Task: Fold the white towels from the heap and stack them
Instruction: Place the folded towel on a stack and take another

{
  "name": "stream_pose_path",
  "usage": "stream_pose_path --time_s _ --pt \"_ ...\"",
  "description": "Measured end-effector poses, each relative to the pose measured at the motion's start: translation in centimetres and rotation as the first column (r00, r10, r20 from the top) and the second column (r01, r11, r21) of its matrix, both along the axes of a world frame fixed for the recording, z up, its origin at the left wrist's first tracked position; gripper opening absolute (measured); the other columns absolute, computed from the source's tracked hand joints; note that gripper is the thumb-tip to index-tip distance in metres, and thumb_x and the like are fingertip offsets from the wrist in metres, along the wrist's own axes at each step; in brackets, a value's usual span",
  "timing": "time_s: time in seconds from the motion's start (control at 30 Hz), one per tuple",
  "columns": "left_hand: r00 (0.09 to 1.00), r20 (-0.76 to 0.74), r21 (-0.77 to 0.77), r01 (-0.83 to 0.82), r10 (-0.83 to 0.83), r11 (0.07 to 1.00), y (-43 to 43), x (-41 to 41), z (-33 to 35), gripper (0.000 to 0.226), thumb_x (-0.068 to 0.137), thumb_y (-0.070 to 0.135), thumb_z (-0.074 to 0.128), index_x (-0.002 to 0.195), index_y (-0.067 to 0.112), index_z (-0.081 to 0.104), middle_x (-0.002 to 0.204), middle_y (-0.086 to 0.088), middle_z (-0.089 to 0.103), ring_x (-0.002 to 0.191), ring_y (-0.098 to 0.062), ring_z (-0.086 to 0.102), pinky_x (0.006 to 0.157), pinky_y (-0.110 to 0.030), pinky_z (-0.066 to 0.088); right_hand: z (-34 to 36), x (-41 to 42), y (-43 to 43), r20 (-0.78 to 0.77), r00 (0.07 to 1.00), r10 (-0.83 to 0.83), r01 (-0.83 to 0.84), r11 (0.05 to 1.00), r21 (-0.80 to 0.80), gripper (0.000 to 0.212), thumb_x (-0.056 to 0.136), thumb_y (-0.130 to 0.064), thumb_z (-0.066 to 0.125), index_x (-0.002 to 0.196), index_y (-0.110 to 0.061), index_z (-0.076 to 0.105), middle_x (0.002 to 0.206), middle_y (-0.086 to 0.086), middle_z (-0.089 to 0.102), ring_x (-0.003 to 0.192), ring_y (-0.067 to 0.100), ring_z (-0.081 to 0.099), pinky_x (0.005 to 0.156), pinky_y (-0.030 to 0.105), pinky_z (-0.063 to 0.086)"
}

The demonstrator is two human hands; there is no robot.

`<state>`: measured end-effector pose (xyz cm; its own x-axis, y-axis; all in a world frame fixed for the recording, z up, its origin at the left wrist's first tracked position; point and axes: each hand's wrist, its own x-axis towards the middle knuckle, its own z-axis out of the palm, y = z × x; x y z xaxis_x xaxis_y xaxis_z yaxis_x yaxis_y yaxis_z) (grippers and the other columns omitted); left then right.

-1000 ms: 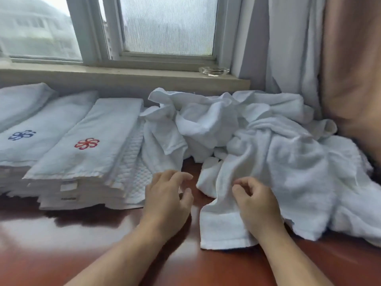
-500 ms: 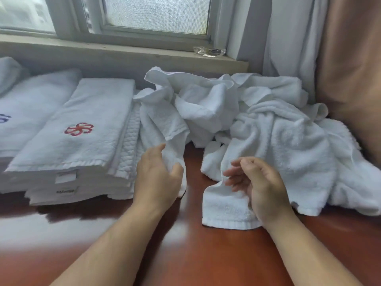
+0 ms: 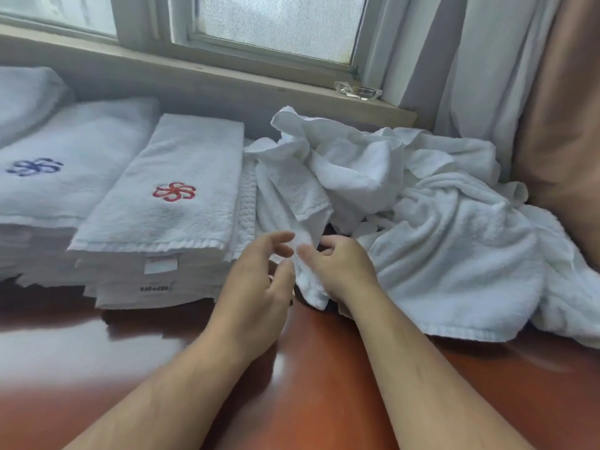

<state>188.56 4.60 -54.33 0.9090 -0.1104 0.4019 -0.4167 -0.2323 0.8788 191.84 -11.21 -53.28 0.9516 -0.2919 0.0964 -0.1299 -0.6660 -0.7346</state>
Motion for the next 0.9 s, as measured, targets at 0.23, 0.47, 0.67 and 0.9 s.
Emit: stream_pose_path --time_s 0.23,0.47,0.67,0.9 --pt "0.996 -0.089 -0.224 0.007 -0.028 0.975 0.0 0.3 0.0 0.047 0.094 0.055 0.033 0.134 0.036 0.047 0.094 0.011 0.061 0.071 -0.009 0.057 0.057 -0.022 0.048 0.2 -2.3 -2.1 0.29 0.948 0.134 -0.22 0.932 0.289 0.013 0.095 -0.035 0.069 0.089 -0.024 0.073 0.118 -0.014 0.066 0.107 -0.003 0.062 0.094 0.023 0.05" --pt "0.989 -0.117 -0.227 0.059 -0.088 0.972 -0.2 0.1 0.2 0.044 0.088 0.068 0.033 0.121 0.047 0.052 0.107 0.026 0.063 0.09 -0.002 0.064 0.075 -0.017 0.049 1.2 -7.2 -3.5 0.38 0.854 0.356 -0.518 0.654 0.551 0.014 0.084 -0.036 0.076 0.08 -0.023 0.072 0.135 -0.012 0.065 0.132 0.004 0.053 0.112 0.032 0.04" --pt "0.87 -0.361 -0.584 0.068 -0.334 0.809 0.0 0.1 1.0 0.058 0.076 0.074 0.048 0.116 0.033 0.061 0.101 0.015 0.076 0.101 -0.006 0.072 0.079 -0.023 0.056 2.3 -7.9 -2.9 0.297 0.829 0.474 -0.446 0.24 0.862 0.023 0.084 -0.03 0.068 0.084 -0.007 0.065 0.077 0.012 0.061 0.068 0.019 0.061 0.063 0.026 0.052" --pt "0.822 -0.343 -0.519 0.237 -0.454 0.821 0.4 1.0 0.9 0.057 0.083 0.009 0.058 0.14 0.018 0.054 0.116 -0.02 0.071 0.101 -0.034 0.071 0.088 -0.048 0.058 1.9 -6.8 -3.2 0.197 0.834 0.516 -0.461 0.454 0.762 0.049 0.079 -0.058 0.073 0.072 -0.01 0.066 0.067 0.016 0.066 0.059 0.024 0.063 0.06 0.031 0.051"
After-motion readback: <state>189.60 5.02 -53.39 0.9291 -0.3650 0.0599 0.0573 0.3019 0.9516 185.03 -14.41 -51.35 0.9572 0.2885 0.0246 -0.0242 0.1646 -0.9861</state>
